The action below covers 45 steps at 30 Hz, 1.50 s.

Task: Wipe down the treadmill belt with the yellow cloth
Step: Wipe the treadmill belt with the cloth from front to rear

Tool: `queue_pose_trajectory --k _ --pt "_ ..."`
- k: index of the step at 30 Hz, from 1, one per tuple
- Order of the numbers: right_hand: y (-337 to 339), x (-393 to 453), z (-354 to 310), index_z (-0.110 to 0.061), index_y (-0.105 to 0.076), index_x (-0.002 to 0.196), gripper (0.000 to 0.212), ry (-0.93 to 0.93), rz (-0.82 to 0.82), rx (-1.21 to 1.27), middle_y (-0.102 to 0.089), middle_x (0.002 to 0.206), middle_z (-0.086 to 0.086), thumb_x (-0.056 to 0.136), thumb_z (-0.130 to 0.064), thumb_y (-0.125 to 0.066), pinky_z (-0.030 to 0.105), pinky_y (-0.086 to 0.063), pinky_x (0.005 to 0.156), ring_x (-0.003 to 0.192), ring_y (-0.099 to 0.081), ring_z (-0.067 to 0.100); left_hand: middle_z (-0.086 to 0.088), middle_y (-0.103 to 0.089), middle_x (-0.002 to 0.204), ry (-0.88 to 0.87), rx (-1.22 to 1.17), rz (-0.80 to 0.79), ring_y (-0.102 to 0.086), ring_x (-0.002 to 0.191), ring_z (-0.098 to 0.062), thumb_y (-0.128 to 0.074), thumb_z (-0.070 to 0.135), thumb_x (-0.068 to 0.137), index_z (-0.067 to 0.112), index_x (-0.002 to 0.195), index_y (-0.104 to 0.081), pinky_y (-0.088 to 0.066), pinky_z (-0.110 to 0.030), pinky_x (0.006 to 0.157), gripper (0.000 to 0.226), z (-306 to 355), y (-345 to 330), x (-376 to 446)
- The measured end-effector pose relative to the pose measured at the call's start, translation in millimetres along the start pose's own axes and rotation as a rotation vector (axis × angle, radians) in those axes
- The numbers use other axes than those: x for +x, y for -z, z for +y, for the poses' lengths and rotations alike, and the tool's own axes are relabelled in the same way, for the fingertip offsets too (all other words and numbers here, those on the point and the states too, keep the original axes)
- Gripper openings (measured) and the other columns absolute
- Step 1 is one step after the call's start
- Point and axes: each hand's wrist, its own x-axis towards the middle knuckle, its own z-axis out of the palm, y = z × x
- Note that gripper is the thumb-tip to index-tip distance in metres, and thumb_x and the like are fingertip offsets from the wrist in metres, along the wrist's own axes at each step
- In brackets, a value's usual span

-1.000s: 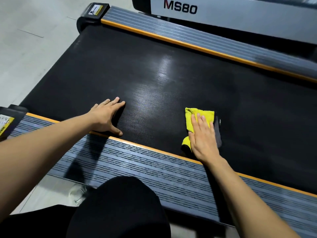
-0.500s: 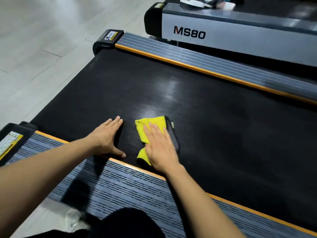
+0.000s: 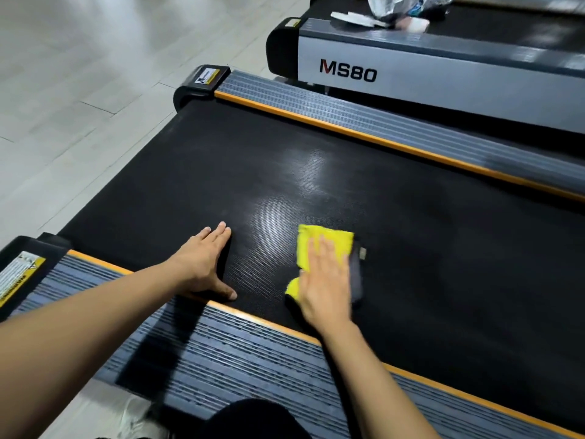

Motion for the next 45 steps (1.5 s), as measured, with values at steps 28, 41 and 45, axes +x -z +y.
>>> queue_pose_trajectory --k 28,41,45 --pt "-20 296 -52 -0.017 -0.017 0.157 0.062 -0.101 -0.016 -0.01 -0.01 0.166 0.006 0.1 -0.033 -0.034 0.048 -0.002 0.123 0.153 -0.005 0.021 -0.012 -0.043 0.153 -0.141 0.101 0.491 -0.043 0.138 -0.036 -0.023 0.054 0.088 0.02 0.143 -0.048 -0.036 -0.049 0.114 0.069 -78 42 94" --pt "-59 393 -142 -0.009 -0.02 0.156 0.061 -0.118 0.054 -0.013 -0.014 0.165 0.01 0.101 -0.031 -0.034 0.048 0.002 0.122 0.153 -0.006 0.024 0.001 -0.011 0.169 0.089 0.013 0.582 -0.007 0.157 -0.025 -0.015 0.065 0.098 0.041 0.159 -0.013 -0.006 -0.054 0.125 0.065 -159 44 142" --pt "-74 421 -212 -0.011 -0.022 0.156 0.062 0.086 0.003 -0.049 -0.015 0.165 0.009 0.1 -0.034 -0.035 0.049 -0.002 0.123 0.153 -0.008 0.021 0.003 -0.007 0.17 0.094 0.013 0.594 -0.003 0.157 -0.023 -0.013 0.065 0.098 0.042 0.159 -0.009 -0.005 -0.053 0.125 0.065 -159 43 142"
